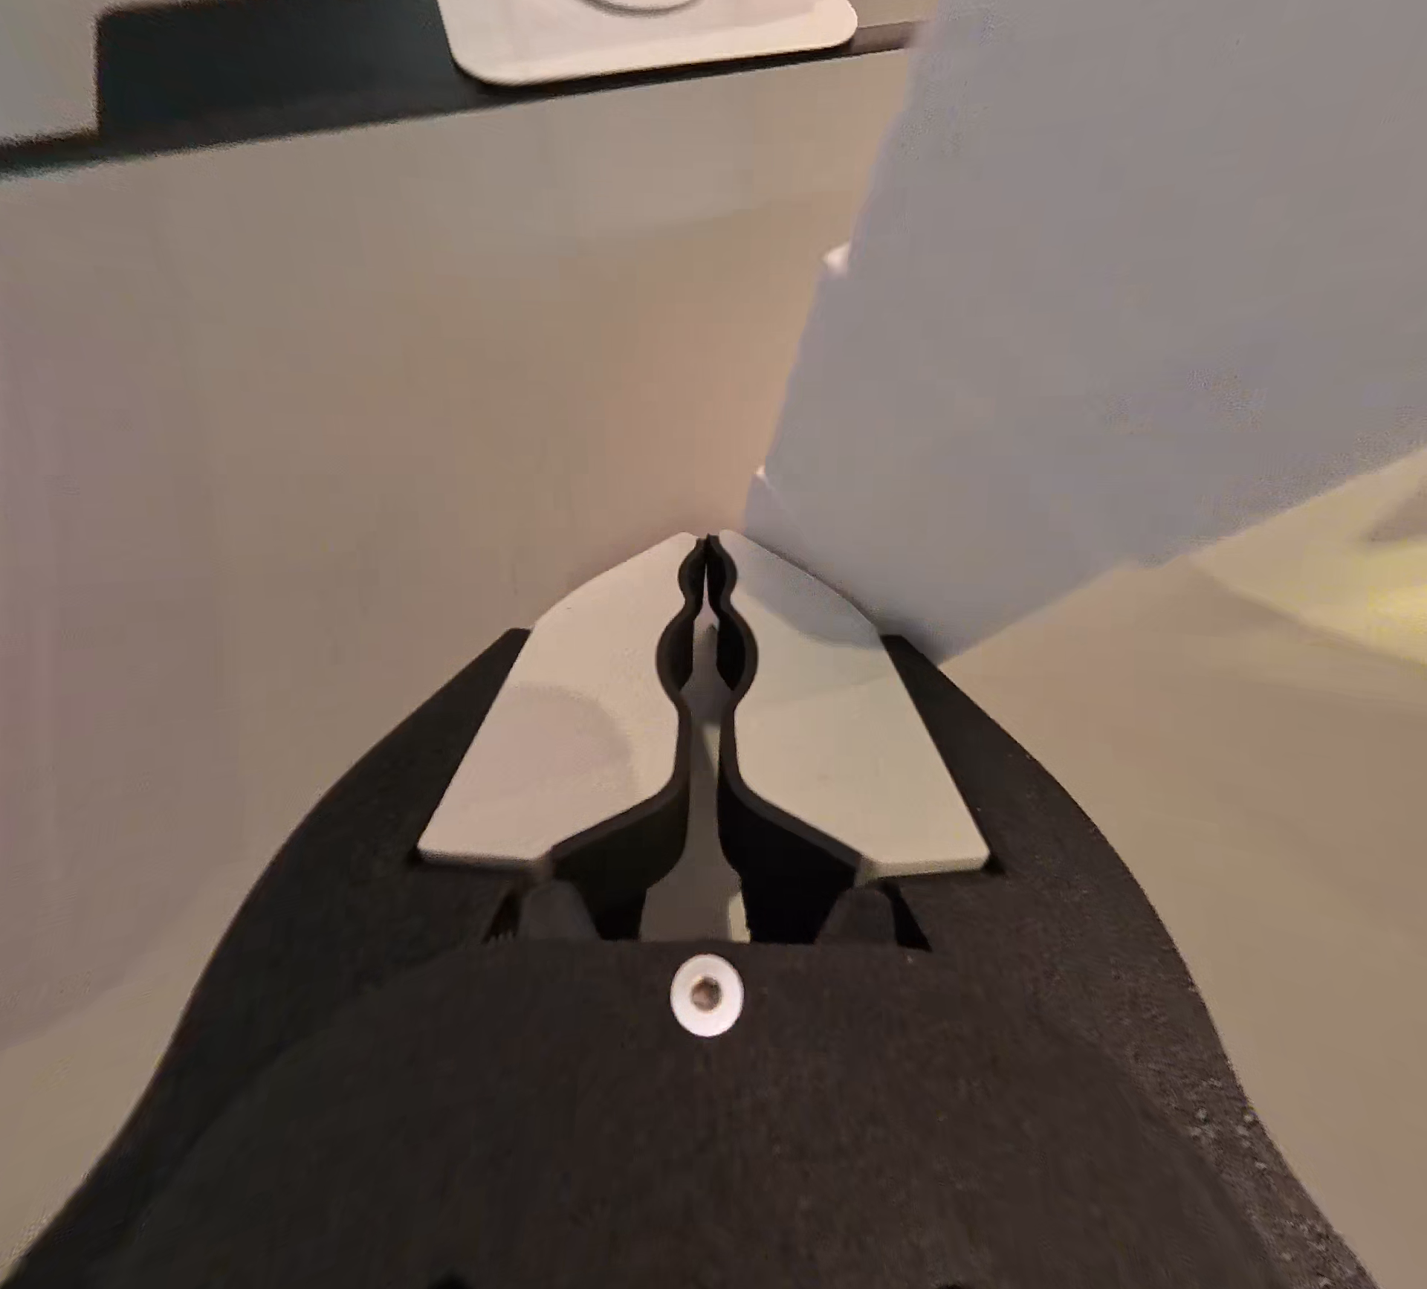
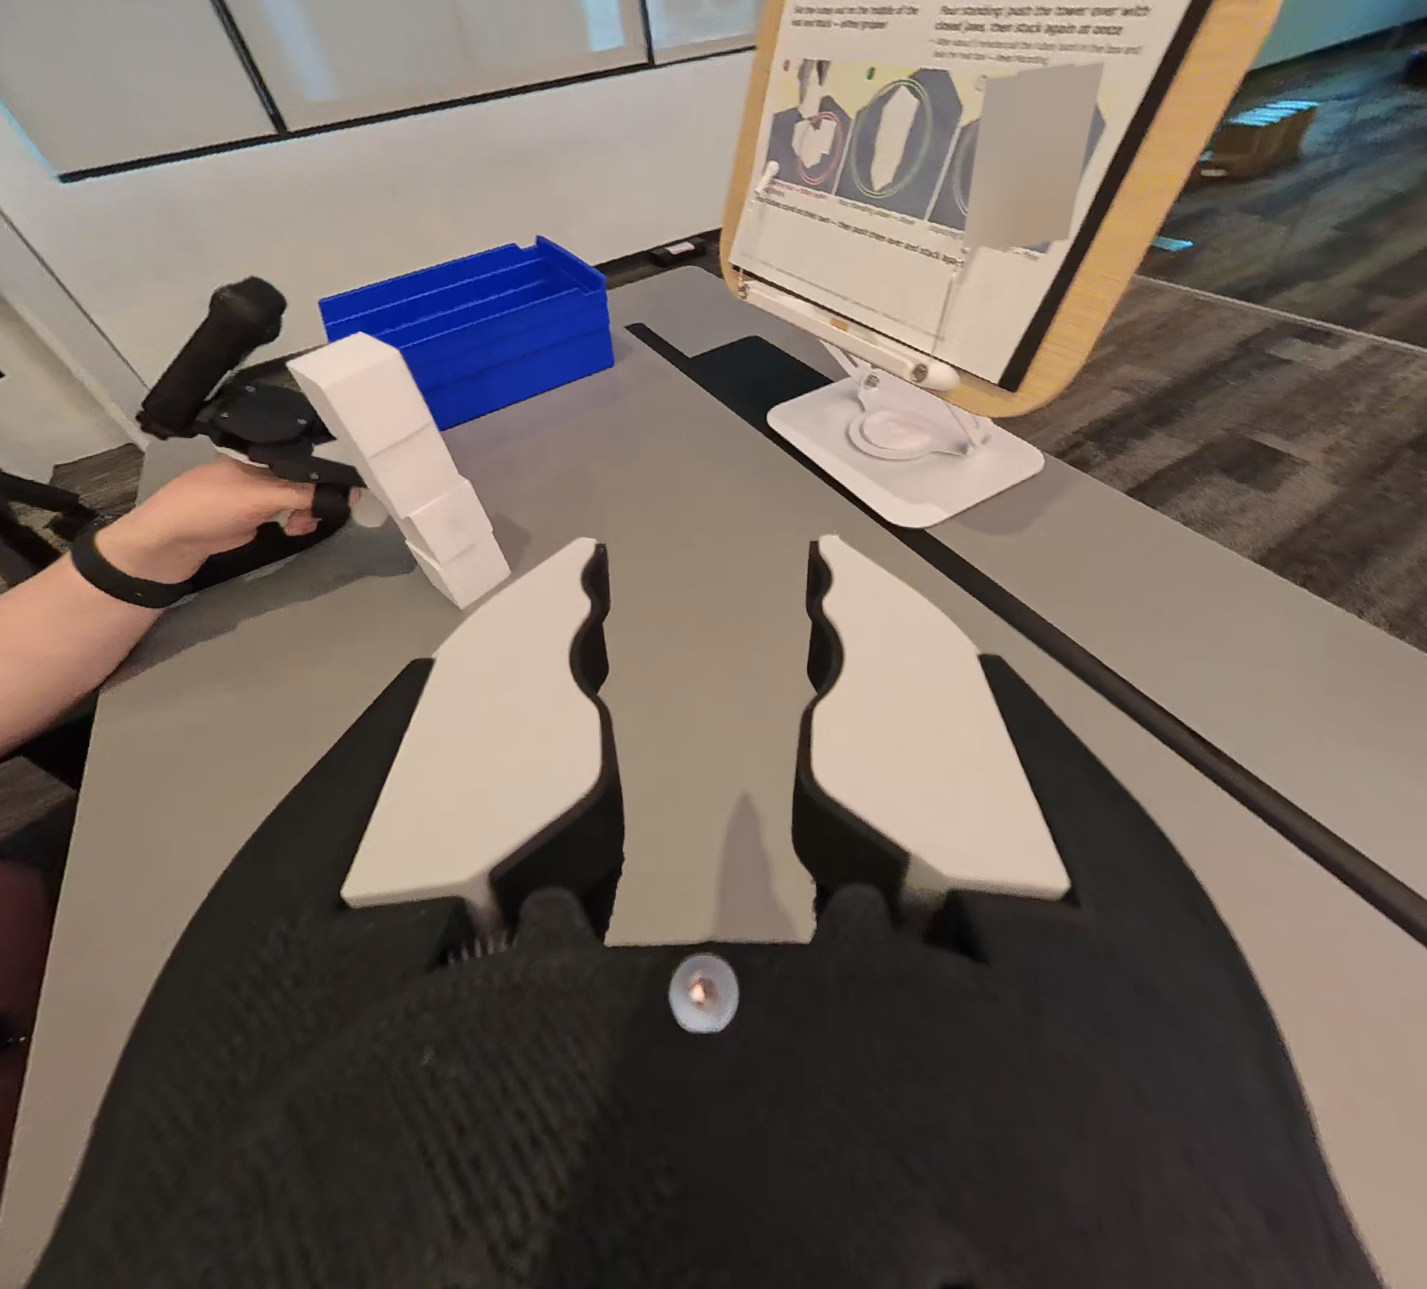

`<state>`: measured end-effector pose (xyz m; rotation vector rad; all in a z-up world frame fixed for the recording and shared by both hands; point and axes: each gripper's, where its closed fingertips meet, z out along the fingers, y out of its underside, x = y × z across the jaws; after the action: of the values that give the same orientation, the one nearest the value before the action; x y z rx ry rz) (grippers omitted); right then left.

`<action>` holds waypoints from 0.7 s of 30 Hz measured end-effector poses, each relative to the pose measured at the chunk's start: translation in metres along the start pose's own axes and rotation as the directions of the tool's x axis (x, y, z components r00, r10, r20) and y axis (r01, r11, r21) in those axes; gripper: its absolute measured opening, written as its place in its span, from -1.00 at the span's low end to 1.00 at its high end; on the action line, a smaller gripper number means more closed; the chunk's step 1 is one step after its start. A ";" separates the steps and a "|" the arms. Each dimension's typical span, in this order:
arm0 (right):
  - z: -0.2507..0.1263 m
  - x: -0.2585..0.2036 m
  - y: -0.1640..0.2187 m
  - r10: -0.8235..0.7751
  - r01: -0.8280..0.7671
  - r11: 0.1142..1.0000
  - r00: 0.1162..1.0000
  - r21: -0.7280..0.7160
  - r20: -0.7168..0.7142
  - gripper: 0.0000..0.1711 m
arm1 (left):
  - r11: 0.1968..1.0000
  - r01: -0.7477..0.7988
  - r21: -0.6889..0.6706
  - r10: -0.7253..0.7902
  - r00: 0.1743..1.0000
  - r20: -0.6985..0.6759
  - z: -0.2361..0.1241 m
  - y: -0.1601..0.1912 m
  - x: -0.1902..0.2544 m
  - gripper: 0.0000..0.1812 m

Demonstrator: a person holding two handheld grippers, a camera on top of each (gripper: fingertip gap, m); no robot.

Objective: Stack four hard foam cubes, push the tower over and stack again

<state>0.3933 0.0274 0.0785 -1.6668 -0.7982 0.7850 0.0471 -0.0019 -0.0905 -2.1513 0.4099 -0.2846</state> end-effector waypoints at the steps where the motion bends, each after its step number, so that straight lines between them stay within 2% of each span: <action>1: -0.002 -0.001 0.000 0.005 -0.005 1.000 1.000 -0.005 -0.005 -0.42 | 0.999 -0.038 -0.002 0.038 0.999 0.025 0.001 -0.008 0.004 -1.00; 4: -0.004 -0.005 -0.001 0.004 -0.004 1.000 1.000 -0.020 -0.009 -0.42 | 0.991 -0.136 0.004 0.135 0.990 0.050 0.005 -0.032 0.026 -1.00; 8: 0.001 -0.009 0.002 -0.020 0.020 0.999 1.000 -0.040 -0.006 -0.41 | 0.973 -0.229 0.015 0.229 0.973 -0.003 0.015 -0.050 0.062 -1.00; 11: 0.002 -0.005 0.016 -0.017 0.015 0.996 1.000 -0.088 -0.017 -0.35 | 0.966 -0.254 0.048 0.254 0.967 0.000 0.020 -0.055 0.061 -1.00; 12: 0.001 -0.003 0.023 -0.015 0.012 0.994 1.000 -0.108 -0.022 -0.32 | 0.968 -0.240 0.072 0.242 0.970 -0.017 0.020 -0.056 0.059 -0.93; 14: -0.002 0.005 0.033 -0.011 0.006 0.990 0.999 -0.138 -0.041 -0.25 | 0.978 -0.156 0.140 0.172 0.979 -0.111 0.018 -0.056 0.056 -0.80; 17: -0.007 0.013 0.037 -0.003 -0.003 0.992 0.999 -0.126 -0.051 -0.22 | 0.960 0.032 0.278 0.082 0.917 -0.390 0.005 -0.061 0.070 -0.50; 19: -0.009 0.010 0.033 0.005 -0.008 0.996 1.000 -0.090 -0.030 -0.19 | 0.958 0.143 0.247 0.032 0.806 -0.591 -0.007 -0.060 0.084 -0.33; 20: -0.010 0.007 0.031 0.002 -0.004 0.997 1.000 -0.079 -0.019 -0.17 | 0.962 0.164 0.219 0.017 0.763 -0.646 -0.011 -0.058 0.086 -0.27; 21: -0.012 0.004 0.030 -0.010 0.009 0.997 1.000 -0.073 -0.012 -0.14 | 0.966 0.160 0.202 0.010 0.759 -0.651 -0.010 -0.056 0.081 -0.22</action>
<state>0.4089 0.0189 0.0509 -1.7303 -0.8341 0.7456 0.1284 -0.0111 -0.0352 -1.7698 0.6385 -1.0953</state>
